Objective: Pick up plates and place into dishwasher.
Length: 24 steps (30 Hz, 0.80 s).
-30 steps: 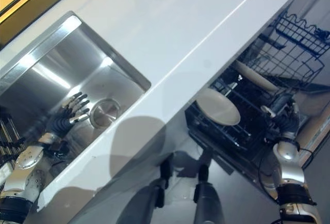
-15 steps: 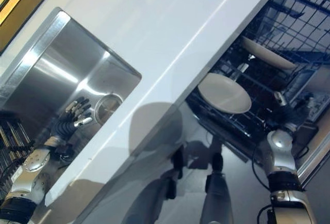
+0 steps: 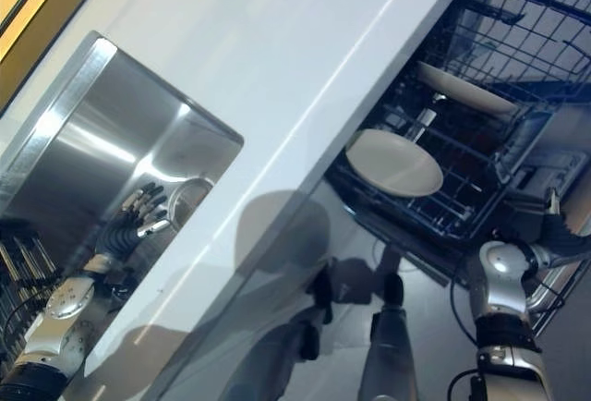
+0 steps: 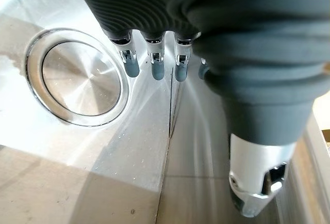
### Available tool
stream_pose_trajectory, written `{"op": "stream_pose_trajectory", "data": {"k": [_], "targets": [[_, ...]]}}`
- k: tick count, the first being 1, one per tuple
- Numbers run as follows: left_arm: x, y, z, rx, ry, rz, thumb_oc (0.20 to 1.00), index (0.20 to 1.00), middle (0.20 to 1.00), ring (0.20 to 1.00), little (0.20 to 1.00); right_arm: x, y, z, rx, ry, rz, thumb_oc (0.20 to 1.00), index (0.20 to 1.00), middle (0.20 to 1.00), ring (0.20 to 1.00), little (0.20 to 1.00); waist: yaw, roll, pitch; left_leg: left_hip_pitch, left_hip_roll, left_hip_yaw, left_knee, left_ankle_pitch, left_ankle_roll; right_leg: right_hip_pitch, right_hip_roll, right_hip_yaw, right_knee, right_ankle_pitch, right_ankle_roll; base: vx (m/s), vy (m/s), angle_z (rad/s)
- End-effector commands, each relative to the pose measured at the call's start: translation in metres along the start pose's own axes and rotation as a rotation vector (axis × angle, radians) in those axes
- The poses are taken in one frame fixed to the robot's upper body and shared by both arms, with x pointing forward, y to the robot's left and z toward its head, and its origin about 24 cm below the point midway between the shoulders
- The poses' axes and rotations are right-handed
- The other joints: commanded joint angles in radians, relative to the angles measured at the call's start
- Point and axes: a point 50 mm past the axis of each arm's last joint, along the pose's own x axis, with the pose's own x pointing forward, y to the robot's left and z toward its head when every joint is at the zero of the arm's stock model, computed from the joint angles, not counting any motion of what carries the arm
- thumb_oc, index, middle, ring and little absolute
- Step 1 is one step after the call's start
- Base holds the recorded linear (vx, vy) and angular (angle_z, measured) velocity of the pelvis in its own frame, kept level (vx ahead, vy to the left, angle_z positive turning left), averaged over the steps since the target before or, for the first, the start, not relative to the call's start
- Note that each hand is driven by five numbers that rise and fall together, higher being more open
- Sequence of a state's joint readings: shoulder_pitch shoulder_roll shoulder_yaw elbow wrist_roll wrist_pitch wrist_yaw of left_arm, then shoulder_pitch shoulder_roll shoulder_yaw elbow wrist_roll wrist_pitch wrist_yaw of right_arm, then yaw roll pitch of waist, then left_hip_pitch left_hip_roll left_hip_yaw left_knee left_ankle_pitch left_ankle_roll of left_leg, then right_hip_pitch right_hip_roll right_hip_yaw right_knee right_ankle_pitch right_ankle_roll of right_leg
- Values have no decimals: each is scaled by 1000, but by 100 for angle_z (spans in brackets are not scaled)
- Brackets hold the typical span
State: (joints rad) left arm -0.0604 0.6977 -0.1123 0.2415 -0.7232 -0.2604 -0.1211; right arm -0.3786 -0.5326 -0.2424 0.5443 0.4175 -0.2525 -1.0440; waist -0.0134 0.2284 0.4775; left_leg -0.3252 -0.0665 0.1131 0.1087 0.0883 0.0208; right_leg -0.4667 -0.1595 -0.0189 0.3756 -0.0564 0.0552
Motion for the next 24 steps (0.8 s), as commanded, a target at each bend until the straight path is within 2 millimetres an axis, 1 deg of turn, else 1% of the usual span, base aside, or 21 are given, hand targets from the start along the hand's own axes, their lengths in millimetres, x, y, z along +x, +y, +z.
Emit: {"op": "stream_pose_trajectory", "data": {"k": [1,3,4,6,9,11,14,18,22,24], "targets": [[-9,-65,-19,-282,-43,-89,1000,1000,1000,1000,1000,23,6,35,45,-79,142,1000,1000,1000,1000,1000,-33,62,17,-90,53,-65,214,-145,-30,43,1,24,-171,66,-4,-25,-15,-10],[-8,-64,-16,-278,-51,-89,1000,1000,1000,1000,1000,19,18,34,30,-60,266,1000,1000,1000,1000,1000,-29,60,30,-102,51,-68,217,-141,-29,32,2,23,-169,68,-6,-40,-26,-5],[-7,-64,-16,-275,-54,-89,1000,1000,1000,1000,1000,16,24,30,7,-41,349,1000,1000,1000,1000,1000,-28,57,36,-110,50,-71,220,-140,-30,26,3,22,-167,69,-7,-54,-45,-4],[-5,-63,-13,-265,-61,-91,1000,1000,1000,1000,1000,10,34,28,-23,-32,469,1000,1000,1000,1000,1000,-21,48,42,-128,50,-76,225,-137,-29,11,6,18,-165,71,-8,-51,-62,-2],[-1,-64,-8,-246,-70,-95,1000,1000,1000,1000,1000,2,47,28,-59,-40,599,1000,1000,1000,1000,1000,-8,31,43,-161,52,-83,230,-130,-29,-15,9,5,-163,76,-9,-40,-76,-3],[1,-64,-6,-234,-74,-99,1000,1000,1000,1000,1000,-3,54,28,-80,-54,653,1000,1000,1000,1000,1000,0,20,43,-181,55,-89,234,-126,-30,-30,10,-3,-162,80,-8,-29,-74,-4],[5,-63,-3,-221,-81,-102,1000,1000,1000,1000,1000,-4,61,33,-79,-72,679,1000,1000,1000,1000,1000,12,7,43,-204,58,-95,232,-119,-31,-51,11,-17,-161,86,-5,-23,-50,-5],[7,-61,0,-213,-87,-100,1000,1000,1000,1000,1000,-4,66,37,-72,-92,682,1000,1000,1000,1000,1000,22,-7,43,-220,62,-102,226,-112,-32,-63,14,-32,-162,91,-2,-6,-23,-9],[8,-58,2,-205,-90,-100,1000,1000,1000,1000,1000,-3,63,39,-73,-110,625,1000,1000,1000,1000,1000,29,-20,43,-222,68,-105,217,-106,-32,-61,15,-49,-167,95,0,1,-9,0],[7,-56,2,-197,-91,-97,1000,1000,1000,1000,1000,0,57,36,-73,-104,570,1000,1000,1000,1000,1000,30,-30,43,-222,70,-106,216,-106,-33,-56,15,-56,-170,98,0,7,-19,8]]}}
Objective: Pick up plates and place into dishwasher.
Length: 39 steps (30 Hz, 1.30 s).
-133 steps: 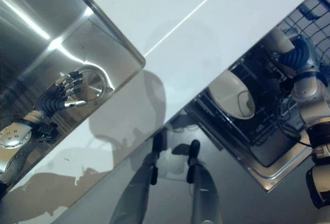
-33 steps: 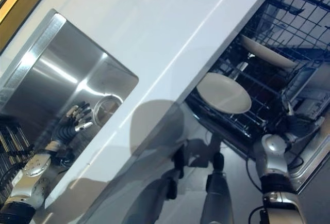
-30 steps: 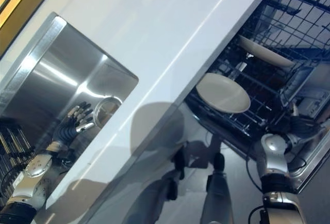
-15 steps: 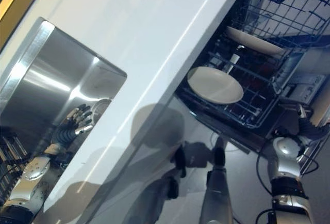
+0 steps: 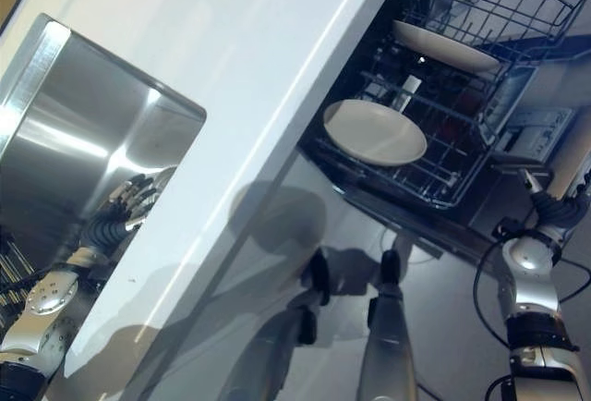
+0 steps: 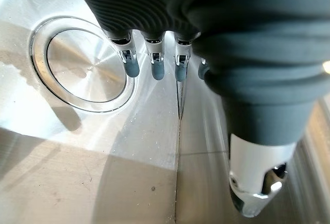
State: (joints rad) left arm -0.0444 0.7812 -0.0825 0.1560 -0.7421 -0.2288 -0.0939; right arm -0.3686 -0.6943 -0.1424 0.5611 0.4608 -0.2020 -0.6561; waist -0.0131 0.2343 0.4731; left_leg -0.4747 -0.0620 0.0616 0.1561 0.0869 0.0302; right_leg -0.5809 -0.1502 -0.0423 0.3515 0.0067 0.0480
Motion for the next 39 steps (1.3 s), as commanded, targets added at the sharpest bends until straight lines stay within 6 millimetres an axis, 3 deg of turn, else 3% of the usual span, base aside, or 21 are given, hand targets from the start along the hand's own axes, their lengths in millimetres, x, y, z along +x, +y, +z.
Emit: {"op": "stream_pose_trajectory", "data": {"k": [1,8,14,18,23,27,32,35,39], "targets": [[6,-64,-19,-254,-58,-89,1000,1000,1000,1000,1000,2,37,23,45,-42,91,1000,1000,1000,1000,1000,31,-39,47,-70,66,-55,168,-105,-41,62,7,-35,-147,36,8,14,-14,9],[3,-57,-22,-240,-59,-76,1000,1000,1000,1000,1000,6,-14,-6,-34,94,-418,1000,1000,1000,1000,1000,34,-56,47,-67,72,-61,178,-116,-36,82,16,-40,-157,42,11,13,-11,9],[1,-52,-21,-228,-57,-79,1000,1000,1000,1000,1000,5,-44,-19,-68,213,-720,1000,1000,1000,1000,1000,46,-58,47,-66,73,-71,186,-130,-32,103,24,-46,-167,41,14,5,-27,12],[1,-49,-17,-217,-64,-77,1000,1000,1000,1000,1000,2,-58,-17,6,244,-905,1000,1000,1000,1000,1000,48,-66,47,-76,71,-76,182,-124,-31,105,28,-49,-177,47,14,-15,-31,6],[-4,-46,-16,-210,-66,-67,1000,1000,1000,1000,1000,-1,-68,13,92,85,-1067,1000,1000,1000,1000,1000,42,-75,47,-80,68,-84,182,-129,-29,110,37,-44,-184,48,13,-4,-13,0],[-9,-44,-15,-221,-66,-60,1000,1000,1000,1000,1000,-1,-60,54,99,-136,-976,1000,1000,1000,1000,1000,36,-75,47,-75,63,-85,184,-133,-28,116,40,-35,-189,47,16,3,10,0],[-11,-48,-18,-248,-64,-61,1000,1000,1000,1000,1000,-9,-34,98,110,-452,-684,1000,1000,1000,1000,1000,29,-67,47,-63,57,-78,173,-129,-28,120,36,-28,-194,43,17,-5,65,-2],[-10,-52,-21,-265,-65,-59,1000,1000,1000,1000,1000,-10,-19,106,102,-502,-498,1000,1000,1000,1000,1000,24,-61,47,-67,53,-71,169,-120,-30,108,27,-26,-193,44,17,-10,65,1],[-10,-54,-26,-277,-66,-62,1000,1000,1000,1000,1000,-8,-4,95,97,-441,-344,1000,1000,1000,1000,1000,25,-53,47,-67,51,-66,160,-111,-34,101,19,-27,-193,43,14,0,42,-3]]}}
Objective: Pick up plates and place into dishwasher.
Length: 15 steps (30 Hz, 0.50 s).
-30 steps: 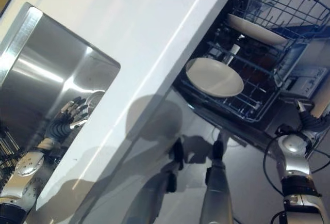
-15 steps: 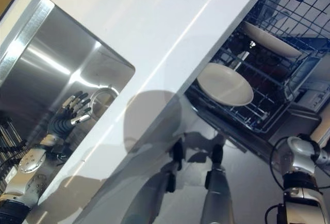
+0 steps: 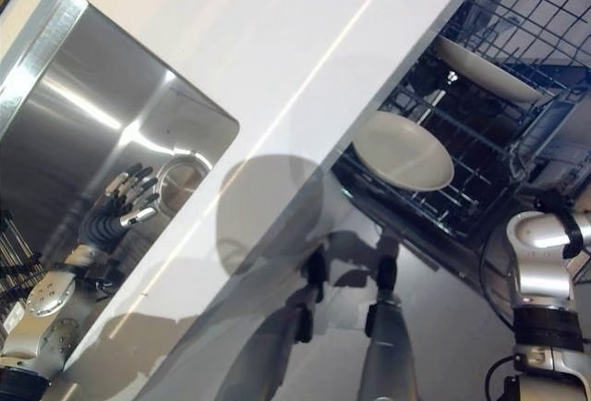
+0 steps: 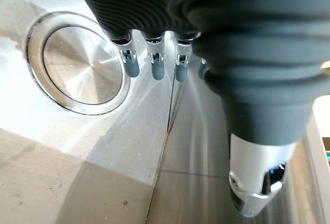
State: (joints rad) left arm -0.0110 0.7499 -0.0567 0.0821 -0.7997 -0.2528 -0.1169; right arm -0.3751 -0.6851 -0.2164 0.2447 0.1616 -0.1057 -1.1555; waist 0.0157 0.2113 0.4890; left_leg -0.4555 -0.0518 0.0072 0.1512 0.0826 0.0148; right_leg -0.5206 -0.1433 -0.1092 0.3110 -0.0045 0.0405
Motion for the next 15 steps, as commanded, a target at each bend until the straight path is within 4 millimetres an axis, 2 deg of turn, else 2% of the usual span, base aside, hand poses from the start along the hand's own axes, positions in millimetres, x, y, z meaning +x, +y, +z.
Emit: {"op": "stream_pose_trajectory", "data": {"k": [1,6,9,13,15], "targets": [[-7,-42,-38,-192,4,-25,1000,1000,1000,1000,1000,12,8,21,93,-77,76,1000,1000,1000,1000,1000,-4,-29,31,-87,39,-12,164,-106,-19,39,11,39,-152,53,21,5,40,-8],[-5,-48,-40,-203,5,-32,1000,1000,1000,1000,1000,2,13,1,83,41,125,1000,1000,1000,1000,1000,1,-13,31,-97,36,-9,157,-97,-20,21,-1,30,-143,52,18,3,21,-2],[-3,-52,-40,-208,3,-40,1000,1000,1000,1000,1000,-4,18,-10,137,128,195,1000,1000,1000,1000,1000,3,-5,31,-109,34,-10,161,-95,-20,4,-7,29,-135,51,18,6,18,1],[2,-58,-39,-206,2,-57,1000,1000,1000,1000,1000,-20,39,-24,359,334,499,1000,1000,1000,1000,1000,13,-2,31,-132,28,-15,166,-92,-21,-23,-16,23,-131,56,20,9,4,3],[5,-59,-36,-197,0,-65,1000,1000,1000,1000,1000,-28,48,-22,481,364,625,1000,1000,1000,1000,1000,17,-7,31,-148,26,-19,167,-89,-20,-39,-18,17,-130,60,22,0,0,0]]}}
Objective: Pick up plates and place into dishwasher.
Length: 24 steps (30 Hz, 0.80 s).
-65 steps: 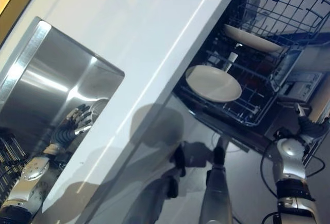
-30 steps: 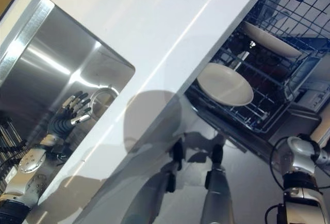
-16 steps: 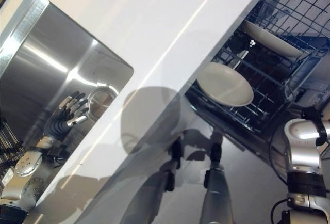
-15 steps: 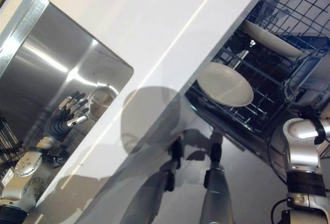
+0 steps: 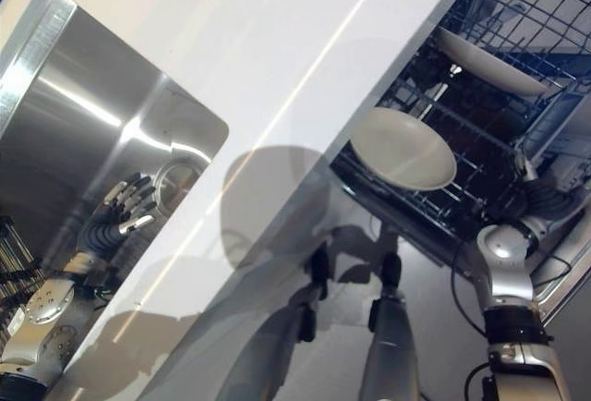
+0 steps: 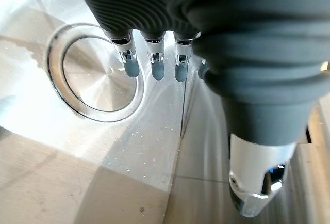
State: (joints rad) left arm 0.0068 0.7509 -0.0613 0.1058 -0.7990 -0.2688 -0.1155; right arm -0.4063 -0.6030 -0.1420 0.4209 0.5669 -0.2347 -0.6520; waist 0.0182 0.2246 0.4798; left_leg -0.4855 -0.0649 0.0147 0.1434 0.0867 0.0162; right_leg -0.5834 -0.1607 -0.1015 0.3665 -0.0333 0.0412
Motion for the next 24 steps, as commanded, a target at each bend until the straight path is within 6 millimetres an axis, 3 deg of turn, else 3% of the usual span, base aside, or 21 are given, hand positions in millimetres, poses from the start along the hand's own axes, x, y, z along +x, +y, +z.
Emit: {"op": "stream_pose_trajectory", "data": {"k": [1,11,18,24], "targets": [[11,-64,-28,-198,-20,-87,1000,1000,1000,1000,1000,3,27,19,205,-48,298,1000,1000,1000,1000,1000,16,-22,40,-126,39,-29,176,-91,-21,14,-2,8,-184,91,23,0,0,0],[18,-65,-21,-186,-12,-108,1000,1000,1000,1000,1000,-1,59,34,312,-138,677,1000,1000,1000,1000,1000,43,-26,40,-177,35,-43,168,-74,-25,-49,-11,-14,-172,105,34,18,-12,3],[12,-65,-19,-199,-2,-130,1000,1000,1000,1000,1000,-46,107,67,355,-301,1128,1000,1000,1000,1000,1000,67,-28,40,-179,33,-56,173,-77,-27,-50,-18,-31,-162,94,35,16,9,1],[12,-65,-13,-200,-2,-172,1000,1000,1000,1000,1000,-80,150,91,305,-363,1340,1000,1000,1000,1000,1000,102,-34,40,-174,29,-68,174,-72,-25,-38,-24,-56,-165,92,34,1,2,1]]}}
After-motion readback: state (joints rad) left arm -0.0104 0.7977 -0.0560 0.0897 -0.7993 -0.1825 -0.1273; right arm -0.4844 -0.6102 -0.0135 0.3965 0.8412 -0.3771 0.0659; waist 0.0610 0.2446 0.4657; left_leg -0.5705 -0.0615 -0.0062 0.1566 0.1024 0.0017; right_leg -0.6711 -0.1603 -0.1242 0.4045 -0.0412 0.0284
